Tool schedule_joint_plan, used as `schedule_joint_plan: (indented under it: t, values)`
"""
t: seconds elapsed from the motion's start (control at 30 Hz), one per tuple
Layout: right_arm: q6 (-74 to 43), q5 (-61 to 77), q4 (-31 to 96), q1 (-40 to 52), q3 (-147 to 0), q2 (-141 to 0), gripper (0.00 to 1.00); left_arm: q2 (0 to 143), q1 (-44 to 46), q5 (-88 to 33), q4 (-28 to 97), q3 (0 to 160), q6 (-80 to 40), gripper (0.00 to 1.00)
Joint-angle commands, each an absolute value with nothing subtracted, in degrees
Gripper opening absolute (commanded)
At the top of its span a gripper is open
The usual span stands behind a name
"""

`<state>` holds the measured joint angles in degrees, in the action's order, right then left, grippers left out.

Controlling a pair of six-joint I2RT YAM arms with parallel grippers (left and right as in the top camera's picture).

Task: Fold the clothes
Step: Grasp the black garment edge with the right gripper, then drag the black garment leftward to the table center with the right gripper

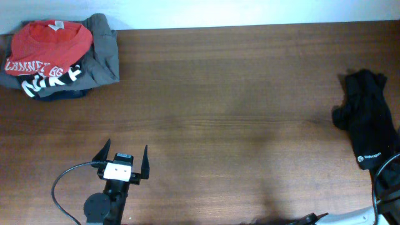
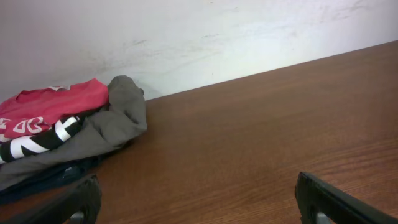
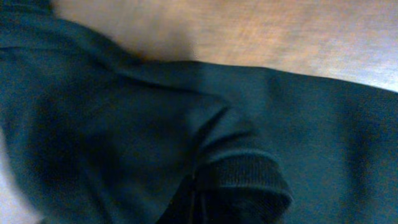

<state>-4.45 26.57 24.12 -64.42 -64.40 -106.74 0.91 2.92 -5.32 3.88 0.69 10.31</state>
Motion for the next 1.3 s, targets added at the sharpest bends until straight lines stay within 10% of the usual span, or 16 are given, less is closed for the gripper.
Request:
schedule_joint_plan:
  t: [0.0,0.6,1.27]
  values:
    - [-4.49,41.04,23.14,-63.99,-64.73,-106.08,0.04,0.69,2.57,-5.08,4.14,0.51,10.83,0.99]
    - [-4.97,61.91,22.17,-35.4,-64.73,-106.0,0.04,0.69,2.57,-5.08,4.16,0.51,10.83,0.99]
    - [-26.02,34.02,-2.79,13.54,-64.73,-106.02,0.07,0.69,2.57,-5.08,4.14,0.51,10.83,0.99]
